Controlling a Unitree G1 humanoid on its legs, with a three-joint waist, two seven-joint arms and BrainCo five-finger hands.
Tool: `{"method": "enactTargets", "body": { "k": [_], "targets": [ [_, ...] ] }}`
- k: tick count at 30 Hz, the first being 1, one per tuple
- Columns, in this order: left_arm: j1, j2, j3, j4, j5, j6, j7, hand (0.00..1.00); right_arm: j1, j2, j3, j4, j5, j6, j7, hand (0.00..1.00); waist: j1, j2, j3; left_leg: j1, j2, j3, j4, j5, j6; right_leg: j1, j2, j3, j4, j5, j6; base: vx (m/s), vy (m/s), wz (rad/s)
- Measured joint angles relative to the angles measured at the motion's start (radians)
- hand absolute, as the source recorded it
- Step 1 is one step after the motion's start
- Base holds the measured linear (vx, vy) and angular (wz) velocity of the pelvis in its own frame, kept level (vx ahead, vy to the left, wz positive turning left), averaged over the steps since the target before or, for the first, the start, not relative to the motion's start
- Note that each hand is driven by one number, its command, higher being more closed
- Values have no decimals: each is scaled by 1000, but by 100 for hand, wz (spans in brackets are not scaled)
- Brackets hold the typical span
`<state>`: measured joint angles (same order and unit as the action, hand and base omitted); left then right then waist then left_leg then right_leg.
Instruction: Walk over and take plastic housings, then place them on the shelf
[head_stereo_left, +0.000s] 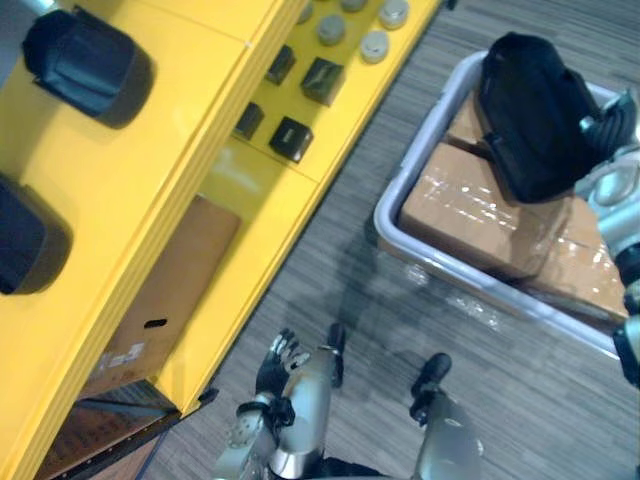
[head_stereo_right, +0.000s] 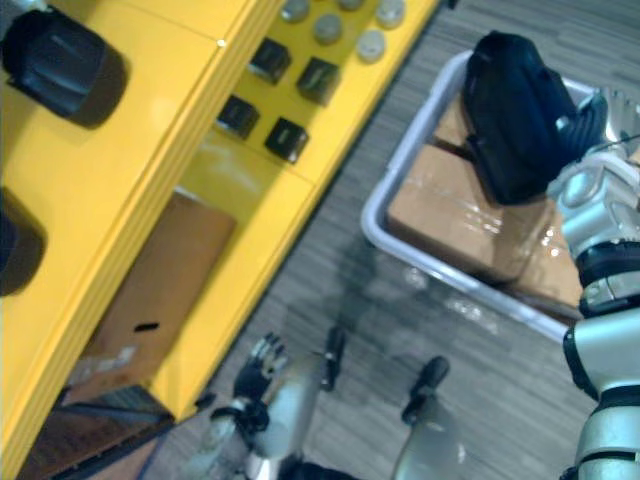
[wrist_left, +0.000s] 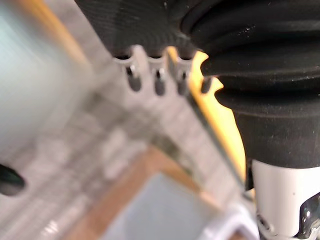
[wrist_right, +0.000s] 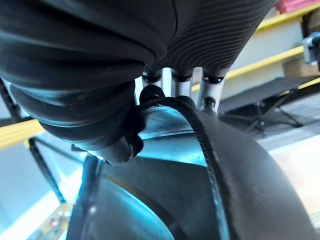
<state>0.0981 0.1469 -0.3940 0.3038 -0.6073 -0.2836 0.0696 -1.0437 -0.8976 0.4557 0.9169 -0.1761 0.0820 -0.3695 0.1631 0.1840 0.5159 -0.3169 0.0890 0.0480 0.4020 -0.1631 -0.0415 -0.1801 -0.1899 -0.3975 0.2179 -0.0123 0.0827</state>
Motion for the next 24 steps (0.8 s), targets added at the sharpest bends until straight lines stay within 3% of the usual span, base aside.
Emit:
{"method": "enactTargets", "body": {
  "k": [5, 10, 17, 21, 24],
  "targets": [
    [-170, 8, -11, -46, 39, 10, 47, 0, 2, 78, -41, -8, -5, -12, -21, 100, -31, -8, 5, 20, 14, 25, -34, 12, -11, 6, 21, 24, -45, 40, -17, -12, 0, -18],
    [-411, 3, -22, 5, 76, 60, 120, 0, -5, 179, -42, -7, -25, -17, -67, 100, -46, -18, 6, 19, 23, 52, -65, 39, -12, -8, 38, 47, -89, 92, -34, -53, 15, -15],
    [-689, 4, 7, 143, 123, 105, 269, 0, -70, 306, -80, -50, -44, -37, -157, 100, -96, -64, 11, -9, 21, 76, -84, 72, -15, -44, 45, 73, -125, 124, -37, -73, 12, -11],
    [-825, 5, 43, 220, 109, 116, 285, 0, -85, 368, -113, -135, -48, -50, -219, 100, -130, -115, 10, -17, 27, 102, -79, 76, -17, -66, 53, 104, -129, 136, -43, -69, 7, -19],
    [-881, -3, 41, 267, 64, 155, 285, 0, -93, 386, -121, -183, -65, -57, -231, 100, -154, -133, 10, -15, 28, 113, -77, 76, -17, -66, 55, 118, -138, 148, -41, -47, 10, -15]
  ]
}}
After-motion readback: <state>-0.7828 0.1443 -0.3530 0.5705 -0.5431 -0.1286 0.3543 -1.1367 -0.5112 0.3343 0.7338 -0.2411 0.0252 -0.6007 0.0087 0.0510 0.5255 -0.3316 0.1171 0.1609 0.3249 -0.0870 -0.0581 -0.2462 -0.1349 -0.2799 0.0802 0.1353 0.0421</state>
